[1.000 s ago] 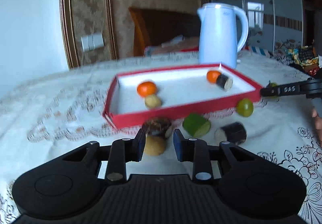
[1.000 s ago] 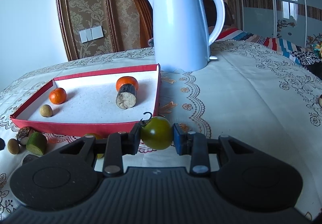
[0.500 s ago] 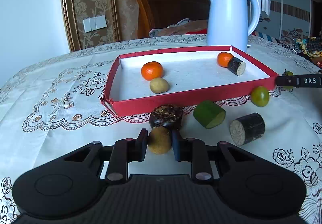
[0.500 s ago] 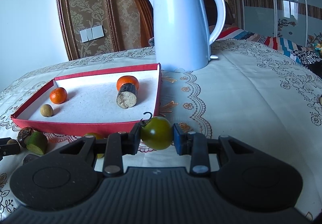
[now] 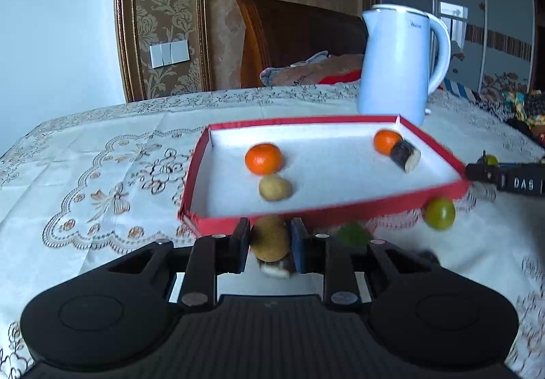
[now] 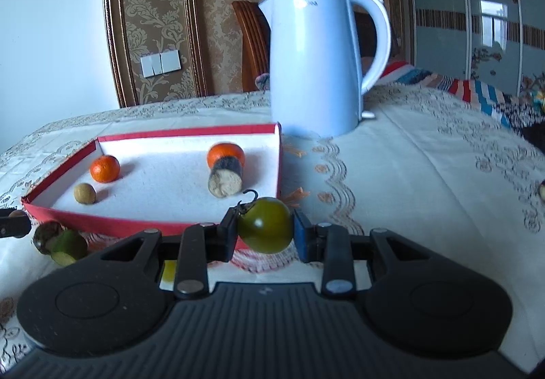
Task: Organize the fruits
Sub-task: 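Carry the kiwi and green tomato up and over the tray with both grippers, then lower the kiwi into the tray and open the left gripper while the right releases the tomato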
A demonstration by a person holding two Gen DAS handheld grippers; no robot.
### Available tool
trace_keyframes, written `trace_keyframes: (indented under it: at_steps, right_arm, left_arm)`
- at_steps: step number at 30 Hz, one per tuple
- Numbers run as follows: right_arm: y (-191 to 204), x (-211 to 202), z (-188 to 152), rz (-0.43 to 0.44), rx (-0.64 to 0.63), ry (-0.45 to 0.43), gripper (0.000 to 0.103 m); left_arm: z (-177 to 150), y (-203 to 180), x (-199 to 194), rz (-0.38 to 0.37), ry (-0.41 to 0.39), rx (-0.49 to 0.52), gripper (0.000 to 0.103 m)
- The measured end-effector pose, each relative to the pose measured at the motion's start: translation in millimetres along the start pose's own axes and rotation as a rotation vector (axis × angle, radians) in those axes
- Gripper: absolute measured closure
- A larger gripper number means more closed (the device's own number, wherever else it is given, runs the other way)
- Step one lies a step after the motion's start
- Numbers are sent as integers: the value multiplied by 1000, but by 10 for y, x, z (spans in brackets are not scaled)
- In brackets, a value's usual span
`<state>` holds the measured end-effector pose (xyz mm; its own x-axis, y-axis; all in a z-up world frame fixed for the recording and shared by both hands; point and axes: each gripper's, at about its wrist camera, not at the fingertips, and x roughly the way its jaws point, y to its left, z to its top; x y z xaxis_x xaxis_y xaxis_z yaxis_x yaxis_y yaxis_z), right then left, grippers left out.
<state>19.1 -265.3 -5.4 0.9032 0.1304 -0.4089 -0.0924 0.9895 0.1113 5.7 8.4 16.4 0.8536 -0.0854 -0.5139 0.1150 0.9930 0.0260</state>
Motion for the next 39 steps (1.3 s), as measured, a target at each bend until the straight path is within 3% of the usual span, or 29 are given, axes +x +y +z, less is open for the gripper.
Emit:
trace_keyframes:
  at_steps: [6, 11, 19, 22, 39]
  right_arm:
    - [202, 126, 205, 22, -38, -5, 72]
    - [325, 385, 263, 26, -56, 51, 72]
    - [360, 701, 255, 29, -53, 157, 72]
    - [363, 794, 228, 29, -46, 188, 72]
    - [421, 1083, 368, -39, -54, 174, 72]
  left_arm:
    - [226, -16, 257, 25, 13, -14, 78]
    - [282, 28, 540, 14, 82, -46, 78]
    - [258, 51, 819, 73, 130, -42, 78]
    - [261, 54, 838, 85, 121, -49, 78]
    - [350, 11, 1115, 187, 80, -49, 78]
